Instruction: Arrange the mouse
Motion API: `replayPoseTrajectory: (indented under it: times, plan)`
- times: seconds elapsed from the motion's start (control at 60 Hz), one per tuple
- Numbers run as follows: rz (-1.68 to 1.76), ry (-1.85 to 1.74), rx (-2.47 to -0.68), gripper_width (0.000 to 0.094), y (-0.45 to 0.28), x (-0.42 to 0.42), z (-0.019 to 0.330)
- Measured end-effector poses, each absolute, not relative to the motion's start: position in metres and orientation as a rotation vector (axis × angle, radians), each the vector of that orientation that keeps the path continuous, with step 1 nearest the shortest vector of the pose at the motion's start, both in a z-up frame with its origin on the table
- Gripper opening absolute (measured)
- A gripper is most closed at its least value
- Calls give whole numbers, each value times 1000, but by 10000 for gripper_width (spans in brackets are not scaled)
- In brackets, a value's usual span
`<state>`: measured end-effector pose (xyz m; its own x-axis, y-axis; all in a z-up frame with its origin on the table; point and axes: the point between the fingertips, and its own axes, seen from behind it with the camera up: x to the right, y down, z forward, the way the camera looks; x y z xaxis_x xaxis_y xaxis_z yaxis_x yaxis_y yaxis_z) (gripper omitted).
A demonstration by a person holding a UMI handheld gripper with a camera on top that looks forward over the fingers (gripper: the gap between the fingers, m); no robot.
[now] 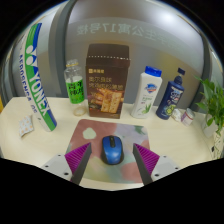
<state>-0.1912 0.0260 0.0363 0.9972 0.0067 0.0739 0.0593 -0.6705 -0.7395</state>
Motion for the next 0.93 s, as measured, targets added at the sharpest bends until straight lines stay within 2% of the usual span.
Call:
replayPoseTrajectory:
  times: [0.25,0.433,0.683,0.933]
  plan:
    - [-153,-10,-2220,850,-63,-205,125]
    - [-178,14,-2186,853,-143,-223,163]
    - [-174,2,-2187,848,-222,-248,175]
    - [-181,20,-2174,848,-246,-249,178]
